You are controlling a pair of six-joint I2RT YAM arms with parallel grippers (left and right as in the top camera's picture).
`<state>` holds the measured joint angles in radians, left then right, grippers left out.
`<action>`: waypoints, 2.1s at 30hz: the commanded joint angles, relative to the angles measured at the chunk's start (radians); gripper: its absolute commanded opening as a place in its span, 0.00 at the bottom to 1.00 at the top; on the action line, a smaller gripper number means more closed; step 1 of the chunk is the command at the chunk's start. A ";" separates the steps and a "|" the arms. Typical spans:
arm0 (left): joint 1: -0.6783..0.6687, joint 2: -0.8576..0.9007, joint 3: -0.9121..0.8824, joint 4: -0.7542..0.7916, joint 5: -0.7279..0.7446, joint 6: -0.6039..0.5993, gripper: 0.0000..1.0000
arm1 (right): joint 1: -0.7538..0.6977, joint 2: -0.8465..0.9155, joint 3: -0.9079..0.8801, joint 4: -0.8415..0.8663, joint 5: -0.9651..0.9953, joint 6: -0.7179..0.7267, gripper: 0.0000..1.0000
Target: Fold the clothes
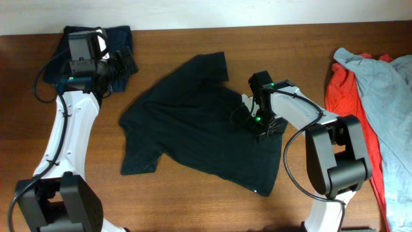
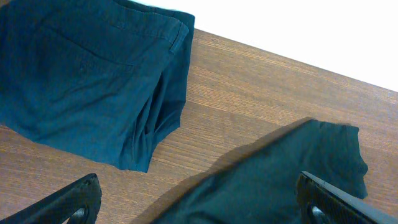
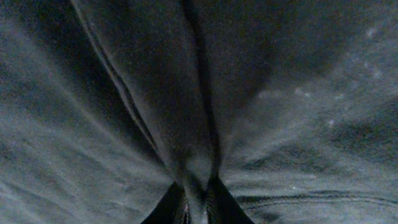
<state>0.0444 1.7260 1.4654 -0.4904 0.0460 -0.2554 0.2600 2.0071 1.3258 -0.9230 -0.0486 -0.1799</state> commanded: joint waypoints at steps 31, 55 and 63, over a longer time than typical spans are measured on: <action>0.002 0.002 -0.002 -0.001 0.011 -0.010 0.99 | 0.006 -0.010 0.116 -0.056 0.161 0.001 0.04; 0.002 0.002 -0.002 -0.001 0.011 -0.010 0.99 | -0.217 0.008 0.189 0.388 0.266 0.000 0.16; 0.002 0.002 -0.002 -0.001 0.011 -0.010 0.99 | -0.223 0.058 0.208 0.469 0.192 0.006 0.04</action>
<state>0.0444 1.7260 1.4654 -0.4904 0.0460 -0.2554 0.0460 2.0670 1.5024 -0.4252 0.1978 -0.1810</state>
